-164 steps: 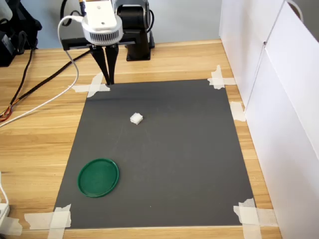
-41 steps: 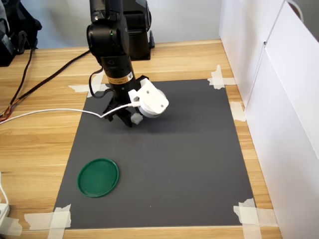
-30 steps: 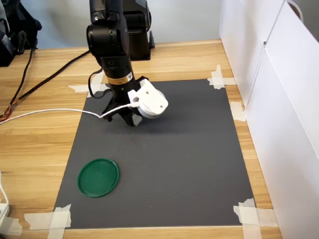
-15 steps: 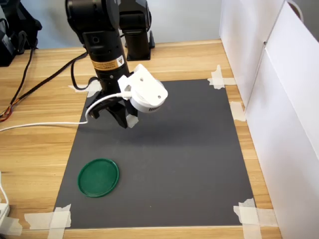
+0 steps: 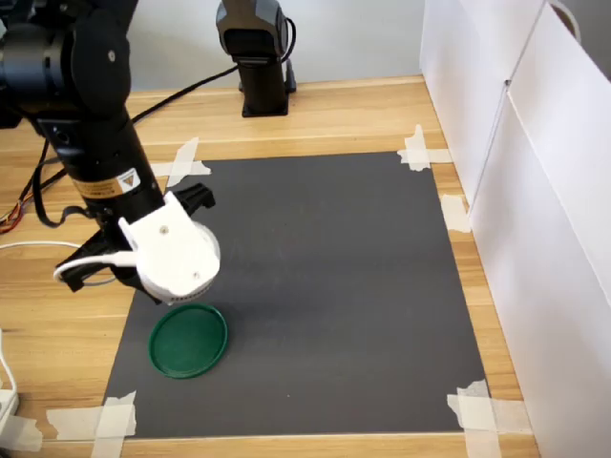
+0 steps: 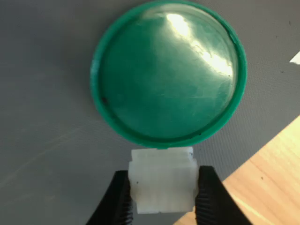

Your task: Grasp a white terminal and put it in the green lid.

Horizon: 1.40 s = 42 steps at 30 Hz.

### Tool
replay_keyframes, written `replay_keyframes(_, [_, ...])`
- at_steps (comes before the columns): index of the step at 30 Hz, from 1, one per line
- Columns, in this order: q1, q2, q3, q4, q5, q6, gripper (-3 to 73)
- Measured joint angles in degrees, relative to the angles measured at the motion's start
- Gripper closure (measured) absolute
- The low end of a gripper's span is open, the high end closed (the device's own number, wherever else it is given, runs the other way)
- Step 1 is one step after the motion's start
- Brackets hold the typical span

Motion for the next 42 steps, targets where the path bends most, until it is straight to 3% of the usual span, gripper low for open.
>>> replay_keyframes(19, [1.0, 5.4, -0.3, -0.3, -4.2, -0.4, 37.8])
replay_keyframes(27, [1.1, 5.4, -0.3, 0.0, -4.1, -0.6, 19.4])
replay_keyframes(33, [1.1, 4.8, -0.3, 0.6, -3.6, 0.3, 16.6])
replay_keyframes(38, [1.1, -0.1, -0.3, 3.6, -2.0, 3.0, 24.9])
replay_keyframes(42, [1.1, -6.9, 2.5, 4.8, -1.5, 3.7, 44.2])
